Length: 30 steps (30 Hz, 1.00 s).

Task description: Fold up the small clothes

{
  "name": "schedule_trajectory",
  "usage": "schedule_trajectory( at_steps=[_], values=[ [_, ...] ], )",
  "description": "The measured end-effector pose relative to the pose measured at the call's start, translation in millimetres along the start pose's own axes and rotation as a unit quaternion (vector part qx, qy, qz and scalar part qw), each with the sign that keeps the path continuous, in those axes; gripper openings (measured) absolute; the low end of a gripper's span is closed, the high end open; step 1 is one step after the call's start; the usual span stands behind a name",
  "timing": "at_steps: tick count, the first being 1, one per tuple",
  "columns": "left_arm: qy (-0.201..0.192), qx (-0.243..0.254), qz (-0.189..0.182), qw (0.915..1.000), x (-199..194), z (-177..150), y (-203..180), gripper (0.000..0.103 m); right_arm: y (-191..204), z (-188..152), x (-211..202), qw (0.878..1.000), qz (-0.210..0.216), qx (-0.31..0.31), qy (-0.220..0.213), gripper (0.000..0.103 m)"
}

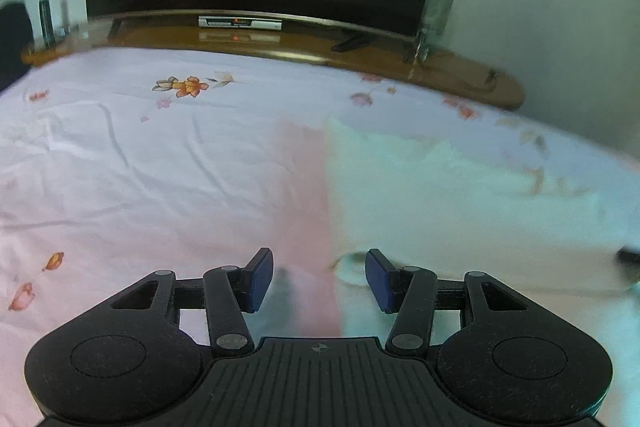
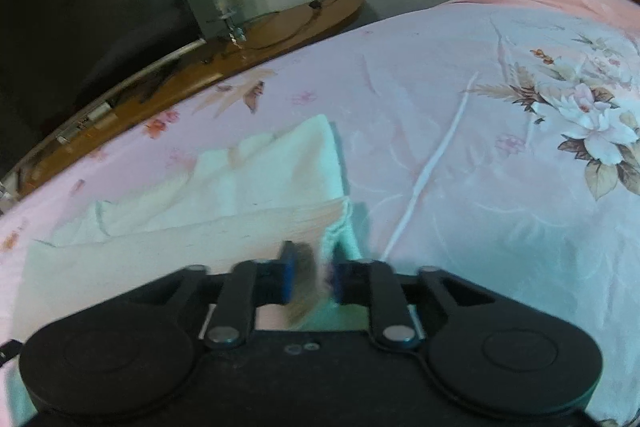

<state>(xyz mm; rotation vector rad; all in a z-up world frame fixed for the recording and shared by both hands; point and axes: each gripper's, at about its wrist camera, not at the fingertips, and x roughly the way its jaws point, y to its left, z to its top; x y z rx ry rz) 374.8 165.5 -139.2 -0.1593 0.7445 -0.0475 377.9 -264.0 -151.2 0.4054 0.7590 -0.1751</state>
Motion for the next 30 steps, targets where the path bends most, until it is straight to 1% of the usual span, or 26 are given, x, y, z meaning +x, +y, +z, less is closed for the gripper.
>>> schedule_trajectory(
  at_steps=[2, 4, 5, 7, 10, 12, 14, 15, 16, 18, 20, 21, 22, 24, 25, 27, 29, 30],
  values=[
    [0.002, -0.025, -0.008, 0.9997, 1.1, 12.6, 2.8, 0.053, -0.1, 2.6, 0.0, 1.000, -0.001, 0.001, -0.004, 0.027],
    [0.019, -0.060, -0.014, 0.9979, 15.8, 26.8, 6.7, 0.091, 1.2, 7.1, 4.0, 1.000, 0.000, 0.005, -0.006, 0.030],
    [0.011, -0.074, -0.010, 0.9971, 21.9, 32.1, 7.6, 0.094, 1.9, 9.3, 6.4, 1.000, 0.002, 0.006, -0.004, 0.030],
    [0.005, -0.078, -0.006, 0.9969, 38.2, 40.2, 5.7, 0.094, 5.9, 14.3, 13.2, 1.000, 0.001, 0.000, -0.004, 0.031],
    [0.032, -0.093, -0.017, 0.9950, 75.8, 51.9, 5.1, 0.094, 11.0, 20.8, 24.6, 1.000, 0.004, -0.008, 0.001, 0.031],
    [0.036, -0.096, -0.015, 0.9946, 96.1, 55.5, 3.5, 0.094, 13.4, 25.7, 32.5, 1.000, 0.003, -0.013, 0.002, 0.026],
    [0.035, -0.099, -0.009, 0.9944, 110.8, 58.4, 3.8, 0.082, 16.1, 28.5, 36.5, 1.000, -0.004, -0.019, 0.002, 0.008],
    [0.028, -0.095, -0.005, 0.9951, 112.9, 59.9, 2.9, 0.072, 17.9, 27.6, 37.0, 1.000, -0.005, -0.025, 0.003, 0.007],
    [0.024, -0.089, -0.003, 0.9957, 116.2, 62.0, 2.3, 0.054, 19.8, 26.5, 36.7, 0.999, -0.007, -0.034, 0.002, 0.007],
    [0.023, -0.075, 0.004, 0.9969, 121.7, 64.8, 3.1, 0.033, 20.9, 21.4, 36.4, 0.999, -0.025, -0.048, -0.003, 0.007],
    [0.011, -0.067, 0.002, 0.9977, 122.4, 62.4, 5.5, 0.031, 18.6, 17.5, 37.5, 0.999, -0.027, -0.047, -0.004, 0.007],
    [0.007, -0.054, 0.006, 0.9985, 121.4, 61.1, 5.5, 0.030, 18.5, 17.8, 36.1, 0.999, -0.027, -0.043, -0.006, 0.007],
    [0.005, -0.047, 0.007, 0.9989, 120.9, 61.1, 5.2, 0.029, 19.0, 18.8, 34.4, 0.999, -0.027, -0.041, -0.009, 0.009],
    [0.000, -0.058, 0.011, 0.9983, 114.9, 65.0, 7.6, 0.029, 20.4, 20.8, 25.0, 0.998, -0.037, -0.041, -0.033, 0.022],
    [-0.006, -0.065, 0.006, 0.9978, 110.0, 66.2, 8.7, 0.029, 20.6, 21.7, 17.7, 0.997, -0.038, -0.038, -0.051, 0.025],
    [-0.004, -0.060, 0.000, 0.9982, 100.7, 66.4, 6.4, 0.029, 22.6, 23.4, 7.1, 0.997, -0.017, -0.034, -0.064, 0.025],
    [0.001, -0.045, -0.016, 0.9988, 89.4, 59.2, -0.6, 0.029, 31.4, 20.5, 2.1, 0.997, -0.003, -0.052, -0.062, 0.025],
    [-0.001, -0.028, -0.018, 0.9994, 83.0, 53.0, -6.4, 0.030, 35.9, 17.2, 1.4, 0.996, 0.003, -0.065, -0.054, 0.025]
  ],
)
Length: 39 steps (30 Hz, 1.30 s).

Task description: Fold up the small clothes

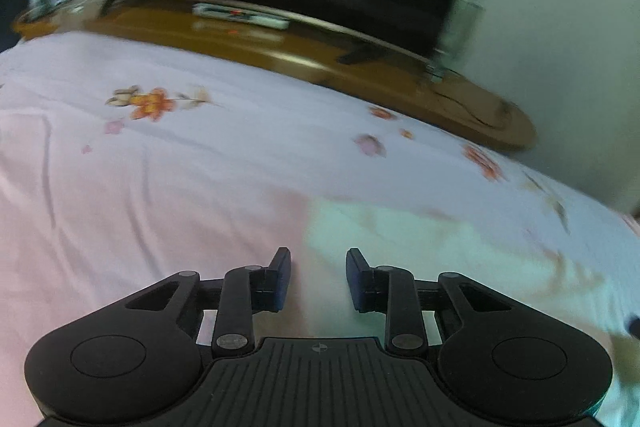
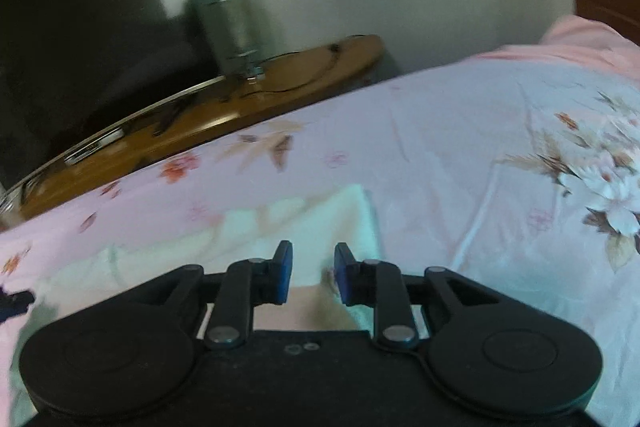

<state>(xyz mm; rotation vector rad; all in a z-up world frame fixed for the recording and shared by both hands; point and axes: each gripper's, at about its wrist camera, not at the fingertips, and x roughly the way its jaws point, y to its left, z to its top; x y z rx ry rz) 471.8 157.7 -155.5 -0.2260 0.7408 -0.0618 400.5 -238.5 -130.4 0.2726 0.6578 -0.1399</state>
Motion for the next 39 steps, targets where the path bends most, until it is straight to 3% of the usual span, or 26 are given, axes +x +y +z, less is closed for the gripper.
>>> schedule_trajectory(
  at_steps=[4, 5, 6, 7, 10, 14, 21, 23, 30, 32, 34, 39],
  values=[
    [0.007, 0.068, 0.020, 0.9975, -9.9, -27.5, -14.5, 0.032, 9.1, -17.7, 4.7, 0.999, 0.001, -0.034, 0.036, 0.022],
    [0.006, 0.070, 0.027, 0.9971, -8.6, -34.4, -11.7, 0.037, 8.5, -21.9, 5.5, 0.998, -0.003, -0.039, 0.039, 0.022],
    [-0.005, 0.068, 0.037, 0.9970, -10.6, -37.1, -8.5, 0.051, 7.1, -25.6, 6.3, 0.998, -0.014, -0.048, 0.041, 0.022],
    [-0.005, 0.067, 0.048, 0.9966, -11.1, -37.0, -6.5, 0.059, 8.0, -26.3, 7.7, 0.997, -0.019, -0.057, 0.041, 0.021],
    [0.010, 0.052, 0.056, 0.9970, -21.1, -32.3, -3.8, 0.059, 8.2, -21.8, 3.9, 0.997, -0.022, -0.057, 0.049, 0.020],
    [0.008, 0.087, 0.075, 0.9933, -43.2, -40.4, -14.5, 0.059, 8.3, -20.6, -22.1, 0.998, 0.002, -0.046, 0.037, 0.025],
    [0.010, 0.100, 0.073, 0.9922, -88.8, -59.1, -25.5, 0.059, -11.1, -29.1, -83.9, 0.999, 0.042, -0.006, 0.020, 0.033],
    [0.008, 0.105, 0.074, 0.9917, -105.9, -65.6, -29.5, 0.059, -16.7, -32.2, -104.9, 0.999, 0.046, -0.006, 0.015, 0.040],
    [0.008, 0.116, 0.064, 0.9912, -174.5, -97.0, -38.8, 0.059, -39.3, -52.4, -180.8, 0.999, 0.051, -0.014, 0.003, 0.046],
    [0.013, 0.115, 0.060, 0.9915, -196.9, -111.3, -36.2, 0.065, -50.2, -62.1, -207.7, 0.999, 0.054, -0.010, 0.001, 0.047],
    [0.010, 0.110, 0.062, 0.9919, -221.4, -129.0, -31.7, 0.086, -60.5, -70.9, -231.7, 0.999, 0.052, -0.012, 0.001, 0.048],
    [0.020, 0.087, 0.057, 0.9944, -268.9, -168.4, -12.4, 0.086, -90.1, -100.3, -284.1, 0.999, 0.047, -0.010, 0.013, 0.053]
  ],
)
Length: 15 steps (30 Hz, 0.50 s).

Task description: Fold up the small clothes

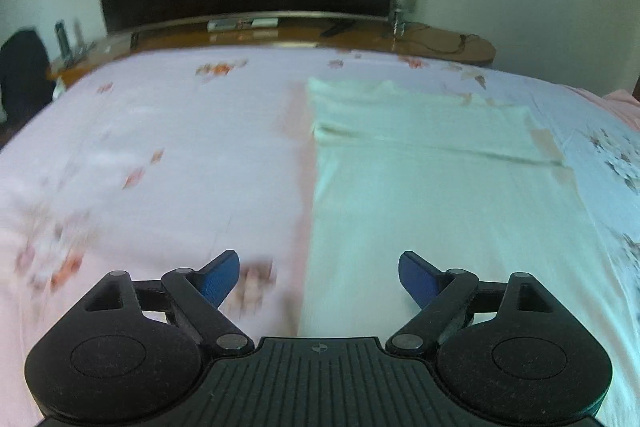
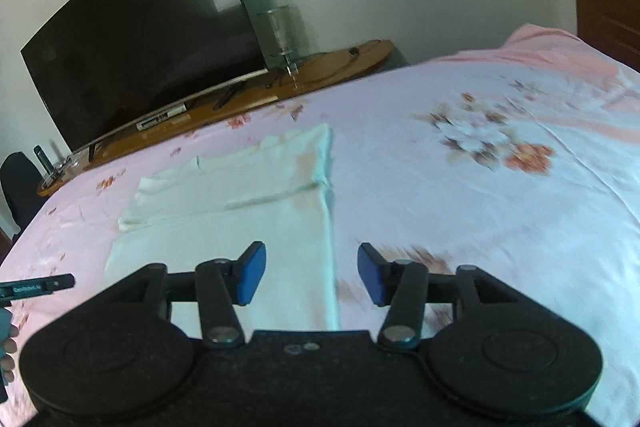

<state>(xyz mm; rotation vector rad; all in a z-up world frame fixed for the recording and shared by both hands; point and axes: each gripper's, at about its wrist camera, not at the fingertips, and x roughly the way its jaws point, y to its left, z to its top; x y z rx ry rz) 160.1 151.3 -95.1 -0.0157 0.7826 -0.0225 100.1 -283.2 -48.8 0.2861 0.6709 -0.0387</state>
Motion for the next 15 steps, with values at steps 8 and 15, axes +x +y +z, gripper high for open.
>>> schedule_trajectory(
  at_steps=[8, 15],
  values=[
    [0.039, -0.084, -0.006, 0.9957, -34.5, -71.8, 34.6, 0.086, -20.6, -62.9, -22.3, 0.997, 0.015, 0.016, 0.070, 0.054],
    [0.078, -0.148, -0.027, 0.9855, -38.4, -114.5, 46.4, 0.063, -20.9, -97.6, -15.0, 0.991, 0.043, 0.032, 0.120, 0.053]
  ],
)
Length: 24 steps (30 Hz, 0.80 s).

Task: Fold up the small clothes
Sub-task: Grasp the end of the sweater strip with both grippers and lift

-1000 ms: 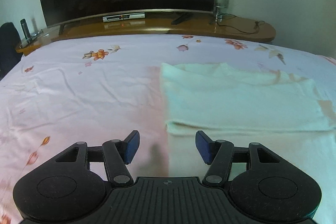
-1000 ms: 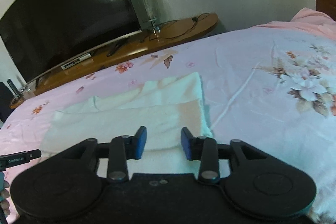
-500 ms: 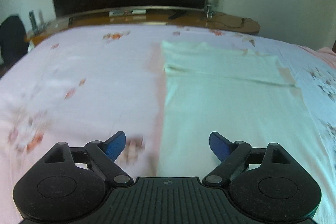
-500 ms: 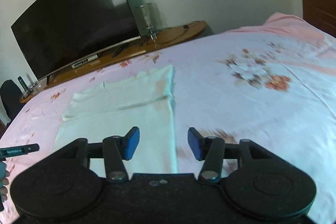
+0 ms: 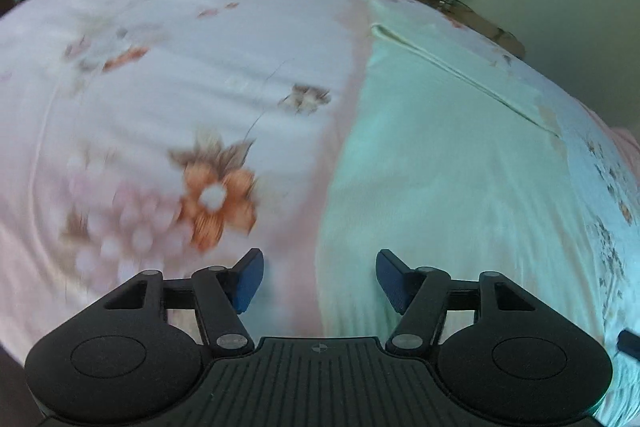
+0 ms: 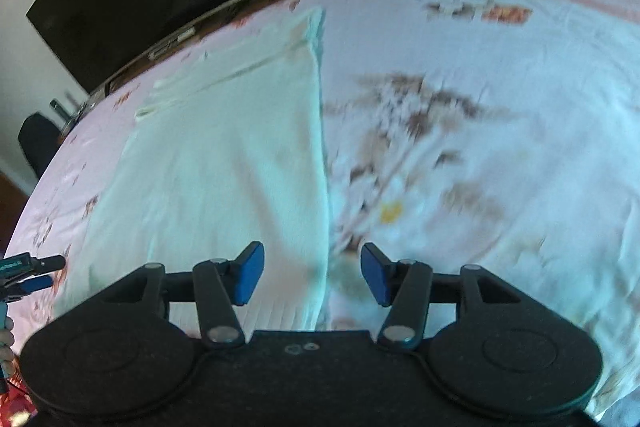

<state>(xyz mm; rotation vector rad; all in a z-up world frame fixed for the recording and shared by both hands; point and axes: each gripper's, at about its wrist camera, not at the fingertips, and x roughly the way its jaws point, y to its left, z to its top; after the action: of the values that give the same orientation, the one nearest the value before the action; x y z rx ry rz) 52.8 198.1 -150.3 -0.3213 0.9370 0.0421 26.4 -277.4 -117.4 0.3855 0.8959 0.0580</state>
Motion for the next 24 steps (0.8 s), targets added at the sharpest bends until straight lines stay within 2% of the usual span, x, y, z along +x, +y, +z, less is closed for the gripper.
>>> schedule_trajectory(
  at_steps=[4, 12, 13, 14, 15, 16, 24],
  values=[
    [0.025, -0.025, -0.030, 0.9989, 6.2, -14.0, 3.7, 0.064, -1.4, -7.1, 5.6, 1.000, 0.006, -0.003, 0.016, 0.053],
    [0.016, -0.030, -0.037, 0.9987, 8.1, -21.3, -2.8, 0.063, -3.3, -18.6, 18.4, 0.999, 0.014, 0.001, 0.042, 0.053],
    [0.016, -0.030, -0.039, 0.9987, 7.4, -21.9, -4.2, 0.057, -2.7, -18.0, 18.4, 0.999, 0.015, 0.002, 0.042, 0.053],
    [0.018, -0.031, -0.044, 0.9984, 7.6, -22.5, -5.6, 0.046, -3.1, -18.2, 17.7, 0.999, 0.019, 0.007, 0.043, 0.053],
    [0.027, -0.033, -0.051, 0.9978, 7.8, -21.8, -5.1, 0.023, -3.5, -17.8, 17.5, 0.999, 0.022, 0.012, 0.045, 0.053],
    [0.038, -0.040, -0.059, 0.9967, 10.8, -22.9, -4.8, 0.016, -4.1, -17.9, 17.3, 0.998, 0.027, 0.016, 0.048, 0.052],
    [0.052, -0.060, -0.088, 0.9930, 21.9, -21.6, -3.6, 0.016, -8.8, -17.0, 21.6, 0.997, 0.037, 0.035, 0.063, 0.040]
  ],
)
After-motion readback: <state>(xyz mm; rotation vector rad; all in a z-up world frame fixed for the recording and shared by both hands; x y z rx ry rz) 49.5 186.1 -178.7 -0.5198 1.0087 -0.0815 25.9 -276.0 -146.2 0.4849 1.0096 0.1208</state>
